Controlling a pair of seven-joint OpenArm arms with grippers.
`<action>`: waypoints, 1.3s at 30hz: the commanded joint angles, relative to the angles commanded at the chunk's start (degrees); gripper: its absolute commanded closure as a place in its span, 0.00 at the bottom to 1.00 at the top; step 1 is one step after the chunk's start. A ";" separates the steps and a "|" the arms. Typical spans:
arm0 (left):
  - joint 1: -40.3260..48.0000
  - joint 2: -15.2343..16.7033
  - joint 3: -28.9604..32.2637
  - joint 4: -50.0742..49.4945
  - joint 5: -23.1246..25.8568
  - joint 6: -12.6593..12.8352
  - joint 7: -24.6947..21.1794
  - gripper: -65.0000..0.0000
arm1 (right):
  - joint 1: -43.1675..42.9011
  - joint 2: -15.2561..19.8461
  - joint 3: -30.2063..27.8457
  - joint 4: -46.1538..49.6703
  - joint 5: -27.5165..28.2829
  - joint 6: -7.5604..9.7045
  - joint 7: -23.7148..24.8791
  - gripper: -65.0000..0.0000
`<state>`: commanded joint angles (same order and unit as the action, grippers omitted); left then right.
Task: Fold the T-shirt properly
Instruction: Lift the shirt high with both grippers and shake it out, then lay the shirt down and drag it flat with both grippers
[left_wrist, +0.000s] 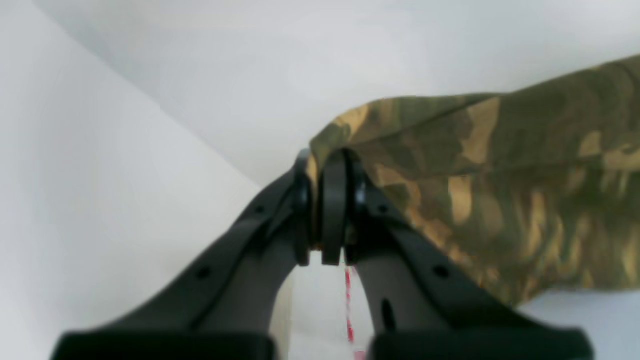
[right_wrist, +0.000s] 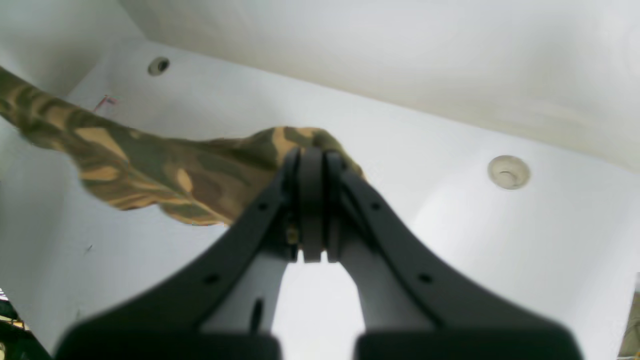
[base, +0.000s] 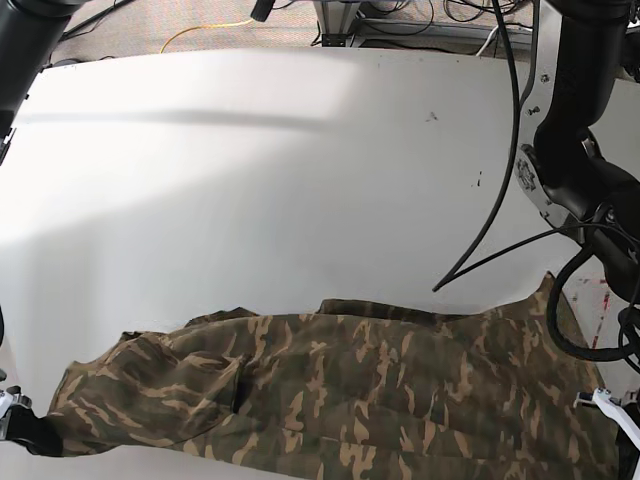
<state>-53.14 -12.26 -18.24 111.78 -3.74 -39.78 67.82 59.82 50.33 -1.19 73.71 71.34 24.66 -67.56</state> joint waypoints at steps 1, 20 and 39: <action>-1.14 0.00 0.00 0.00 0.00 0.09 0.00 1.00 | 1.76 -0.09 -0.70 0.09 -0.97 0.00 0.00 1.00; -9.49 -0.26 0.09 -4.40 0.09 0.00 0.00 1.00 | 14.98 0.26 -15.56 0.26 -2.20 0.00 -0.09 1.00; 20.40 2.90 -0.18 -1.05 -0.09 -0.18 -4.48 1.00 | -14.33 0.09 2.29 0.35 0.79 0.00 0.18 1.00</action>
<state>-32.75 -9.36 -18.42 110.73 -3.82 -39.96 63.34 45.49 50.42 1.10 74.07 72.13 24.66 -67.38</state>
